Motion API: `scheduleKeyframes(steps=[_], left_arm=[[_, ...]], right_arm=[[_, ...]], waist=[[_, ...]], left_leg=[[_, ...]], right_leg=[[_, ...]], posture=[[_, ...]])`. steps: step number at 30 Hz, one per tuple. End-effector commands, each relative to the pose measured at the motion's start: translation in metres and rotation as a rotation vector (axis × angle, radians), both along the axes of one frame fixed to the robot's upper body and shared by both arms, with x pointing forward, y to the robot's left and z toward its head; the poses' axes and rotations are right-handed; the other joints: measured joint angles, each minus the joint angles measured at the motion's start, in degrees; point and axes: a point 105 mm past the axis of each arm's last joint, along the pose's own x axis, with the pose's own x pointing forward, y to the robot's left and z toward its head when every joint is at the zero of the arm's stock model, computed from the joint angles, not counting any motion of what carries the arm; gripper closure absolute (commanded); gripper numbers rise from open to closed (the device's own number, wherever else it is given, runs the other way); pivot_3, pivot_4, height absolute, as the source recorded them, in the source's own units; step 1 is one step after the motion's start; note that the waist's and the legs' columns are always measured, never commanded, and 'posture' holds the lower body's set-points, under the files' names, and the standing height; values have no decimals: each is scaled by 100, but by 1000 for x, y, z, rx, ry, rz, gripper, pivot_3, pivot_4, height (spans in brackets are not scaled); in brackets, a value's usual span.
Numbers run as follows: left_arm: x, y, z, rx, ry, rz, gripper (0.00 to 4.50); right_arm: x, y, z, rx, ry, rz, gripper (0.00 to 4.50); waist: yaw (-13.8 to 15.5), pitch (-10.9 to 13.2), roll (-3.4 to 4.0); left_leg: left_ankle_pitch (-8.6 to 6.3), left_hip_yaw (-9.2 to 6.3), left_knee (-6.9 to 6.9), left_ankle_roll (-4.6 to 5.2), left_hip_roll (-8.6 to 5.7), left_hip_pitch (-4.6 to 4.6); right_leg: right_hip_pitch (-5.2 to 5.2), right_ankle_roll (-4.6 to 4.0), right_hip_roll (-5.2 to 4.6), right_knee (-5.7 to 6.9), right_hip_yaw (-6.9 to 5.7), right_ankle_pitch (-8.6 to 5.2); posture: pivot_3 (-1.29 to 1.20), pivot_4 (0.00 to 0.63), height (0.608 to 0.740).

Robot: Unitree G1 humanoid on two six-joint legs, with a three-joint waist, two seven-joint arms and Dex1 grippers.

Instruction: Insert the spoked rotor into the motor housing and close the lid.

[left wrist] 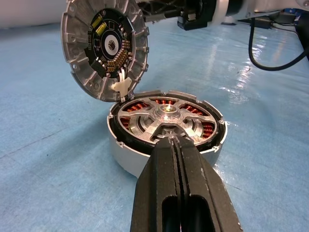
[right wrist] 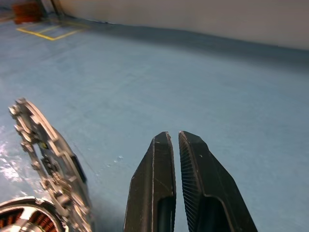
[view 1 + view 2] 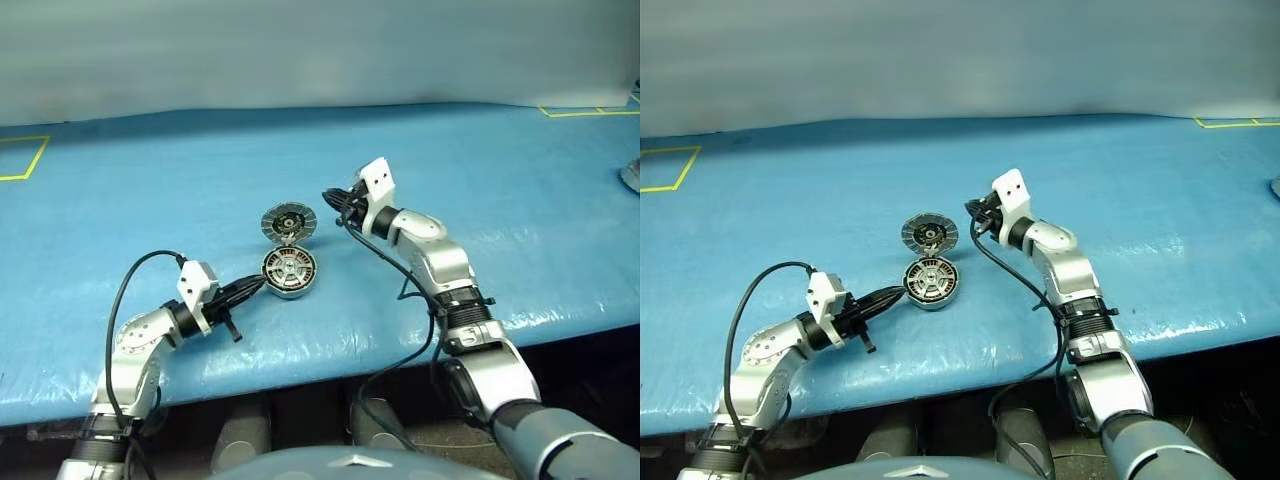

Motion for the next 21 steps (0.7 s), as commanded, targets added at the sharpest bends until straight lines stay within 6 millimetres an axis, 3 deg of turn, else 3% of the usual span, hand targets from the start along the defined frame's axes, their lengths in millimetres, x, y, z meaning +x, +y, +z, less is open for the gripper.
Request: scheduleKeyframes(steps=[1,5,9,15,21], left_arm=[[-2,5,2,-13,6,8,4500],[-4,8,6,-17,-2,19,4500],[-7,11,12,-55,15,15,4500],[-14,14,13,-90,64,5,4500],[-15,18,16,-113,82,12,4500]], right_arm=[[-2,16,14,71,-10,94,4166],[-12,35,18,94,9,193,4166],[-21,40,17,68,4,228,4166],[-57,47,21,62,-14,386,4166],[-86,54,-3,-7,33,462,4166]], waist=[[-1,1,1],[-17,2,3],[-43,3,5],[-40,3,6],[-43,3,6]], left_leg=[[0,1,-1,0,0,0],[0,1,-2,0,0,0],[0,1,-2,0,2,1],[0,-1,-8,-1,1,0],[0,-1,-9,-1,3,2]], right_leg=[[0,0,0,-1,0,0],[-2,-1,0,-1,1,-1],[-4,-2,1,3,0,-2],[-6,-3,1,1,0,-4],[-7,12,1,3,-2,-26]], posture=[[0,150,740],[0,150,740],[0,150,740],[0,150,740],[0,150,740]])
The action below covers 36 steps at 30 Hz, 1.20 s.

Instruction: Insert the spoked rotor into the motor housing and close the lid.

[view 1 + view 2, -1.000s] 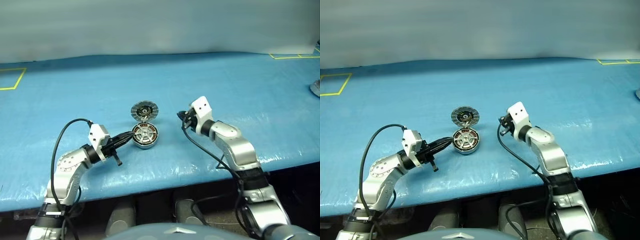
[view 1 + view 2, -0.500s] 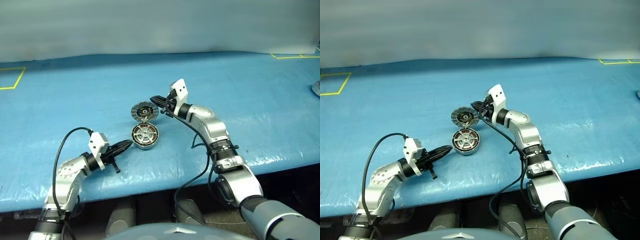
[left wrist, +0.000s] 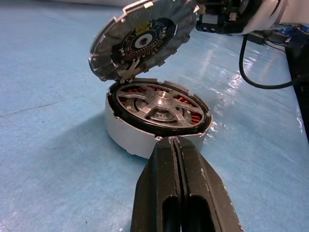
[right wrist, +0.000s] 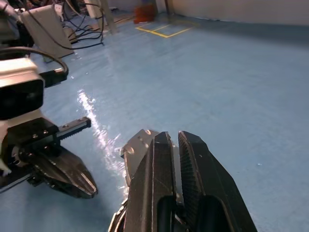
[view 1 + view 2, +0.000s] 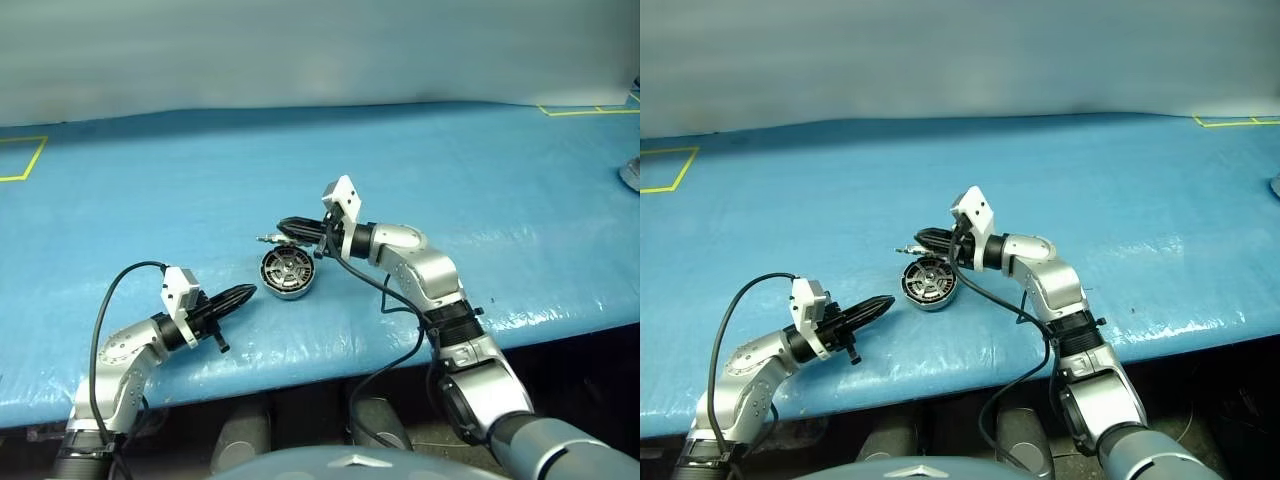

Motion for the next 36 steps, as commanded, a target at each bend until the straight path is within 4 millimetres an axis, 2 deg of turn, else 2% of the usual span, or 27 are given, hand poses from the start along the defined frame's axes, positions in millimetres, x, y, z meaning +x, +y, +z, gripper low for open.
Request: scheduleKeyframes(steps=[1,13,19,23,27,30,36], left_arm=[[0,3,14,-4,-45,-3,4500],[-1,3,16,-2,-35,-16,4500],[0,-6,16,-10,-42,-41,4500],[2,-8,16,-16,-51,-33,4500],[2,-10,16,-18,-54,-34,4500],[2,-11,15,-19,-54,-35,4500],[2,-9,18,-20,-56,-43,4500]], right_arm=[[-13,7,-1,-9,-9,41,4166],[-18,2,-48,-140,40,-33,4166],[-15,1,-58,-157,38,-98,4166],[-16,2,-57,-152,2,-102,3338],[-13,0,-40,-106,-74,-141,2023],[-11,-3,-35,-93,-80,-161,2023],[-8,-6,-40,-102,-67,-195,2023]], waist=[[-3,0,0],[3,-1,-1],[4,-5,-5],[5,-5,-6],[9,-5,-6],[10,-5,-6],[8,-5,-6]], left_leg=[[0,1,0,0,0,1],[1,4,5,-2,0,1],[2,3,6,-3,1,7],[2,5,6,-3,1,10],[2,4,6,-3,1,10],[2,4,6,-3,0,8],[2,3,6,-3,1,8]], right_leg=[[0,-8,0,0,0,-6],[1,-16,0,0,1,-12],[6,-16,0,1,1,-12],[9,-16,0,1,2,-12],[9,-16,0,2,1,-12],[8,-16,0,1,2,-12],[7,-16,0,1,1,-12]], posture=[[0,150,740],[0,150,740],[0,150,740],[0,150,740],[0,150,740],[0,150,740],[0,150,740]])
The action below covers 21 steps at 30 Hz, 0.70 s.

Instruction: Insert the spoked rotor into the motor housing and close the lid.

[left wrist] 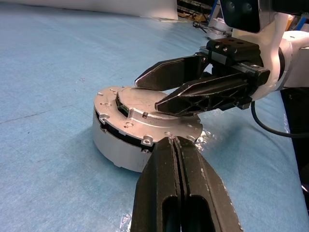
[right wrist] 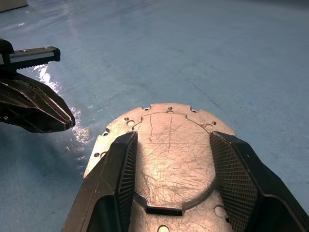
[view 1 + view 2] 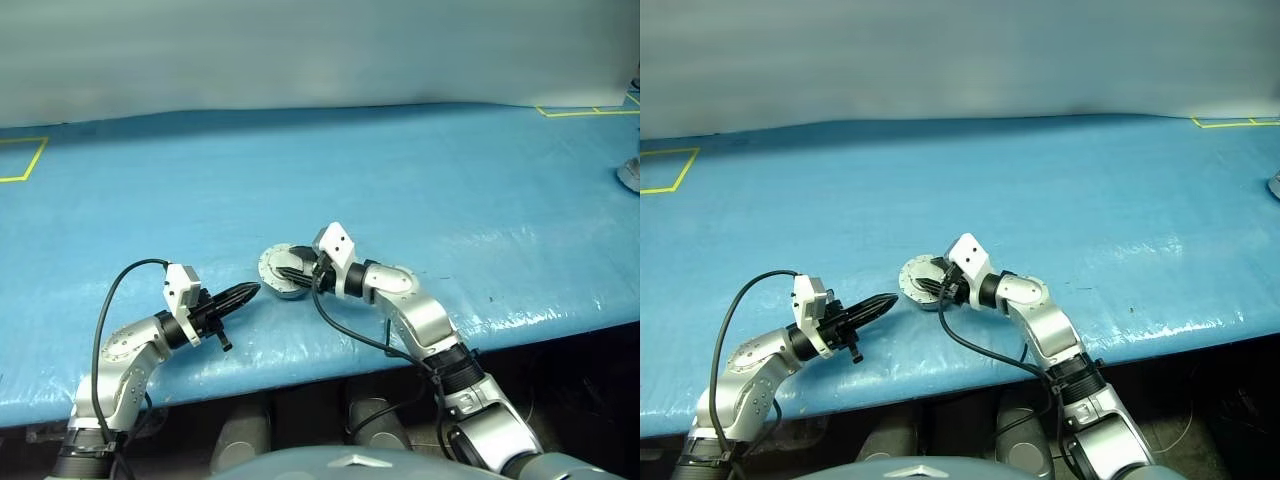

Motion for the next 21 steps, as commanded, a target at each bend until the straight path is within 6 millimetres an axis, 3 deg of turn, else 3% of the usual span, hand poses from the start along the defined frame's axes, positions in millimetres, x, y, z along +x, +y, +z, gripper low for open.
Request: scheduleKeyframes(steps=[1,5,8,12,21], left_arm=[[1,-1,15,-3,-57,-21,4500],[1,4,15,10,-58,-8,4500],[1,4,15,12,-59,-5,4500],[0,4,14,13,-58,-3,4500],[0,8,15,21,-59,10,4500]], right_arm=[[2,-1,6,18,-25,-24,2023],[1,3,9,55,-4,-14,2023],[-2,7,9,46,-15,3,1438],[-1,8,9,39,-32,-10,195],[-3,7,-2,0,-3,-8,195]], waist=[[0,0,0],[-1,0,0],[0,0,0],[0,0,1],[-1,0,1]], left_leg=[[0,0,0,0,0,0],[0,0,0,0,0,-1],[0,0,0,0,0,-2],[0,0,0,0,0,-3],[0,0,0,0,0,-3]], right_leg=[[0,0,0,0,0,0],[-1,0,0,0,0,0],[-2,-1,0,0,0,-1],[-2,-1,0,-1,0,-1],[-2,-1,0,-1,0,-1]], posture=[[0,150,740],[0,150,740],[0,150,740],[0,150,740],[0,150,740]])
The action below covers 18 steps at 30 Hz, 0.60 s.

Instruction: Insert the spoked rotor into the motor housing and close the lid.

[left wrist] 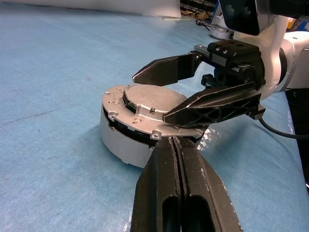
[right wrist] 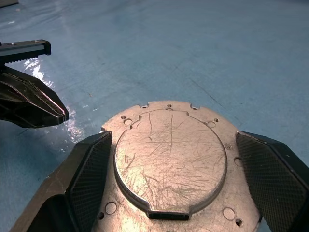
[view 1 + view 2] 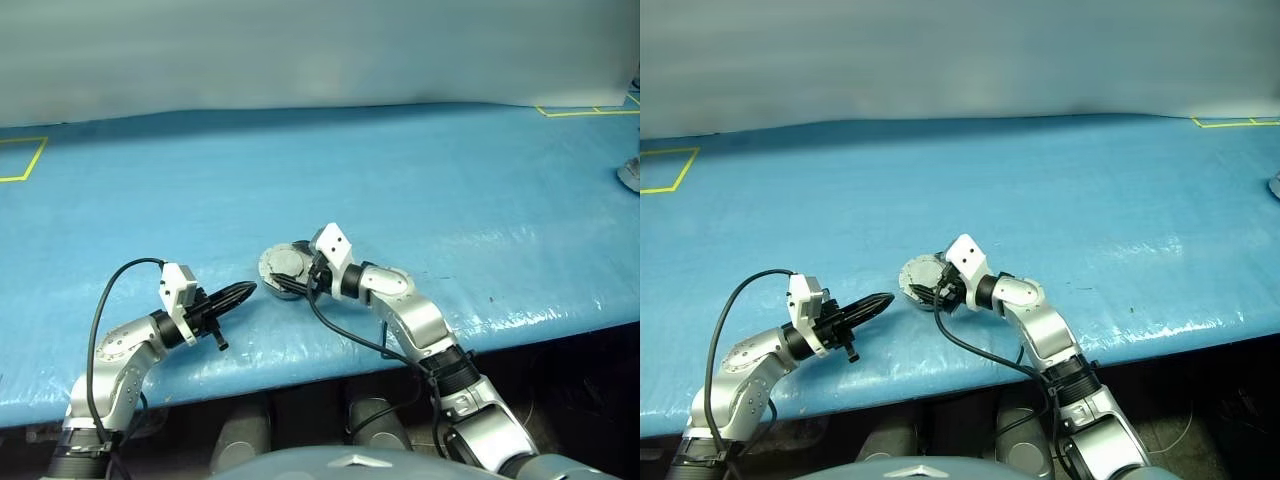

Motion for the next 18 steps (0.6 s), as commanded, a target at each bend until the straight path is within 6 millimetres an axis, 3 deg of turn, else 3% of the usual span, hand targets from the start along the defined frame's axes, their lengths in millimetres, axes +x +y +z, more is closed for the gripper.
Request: scheduleKeyframes(steps=[1,6,18], left_arm=[[0,3,14,5,-58,0,4500],[-2,10,17,8,-61,13,4500],[-2,12,15,15,-57,28,4500]], right_arm=[[-2,1,2,11,-7,6,195],[-3,2,2,17,-1,8,1440],[-2,1,14,-28,-70,49,1473]], waist=[[0,0,0],[-3,0,0],[1,0,0]], left_leg=[[0,0,0,0,0,0],[0,0,0,0,0,0],[0,0,-1,0,0,0]], right_leg=[[0,0,0,0,0,0],[0,0,0,0,0,0],[-1,-1,0,0,-1,-1]], posture=[[0,150,740],[0,150,740],[0,150,740]])
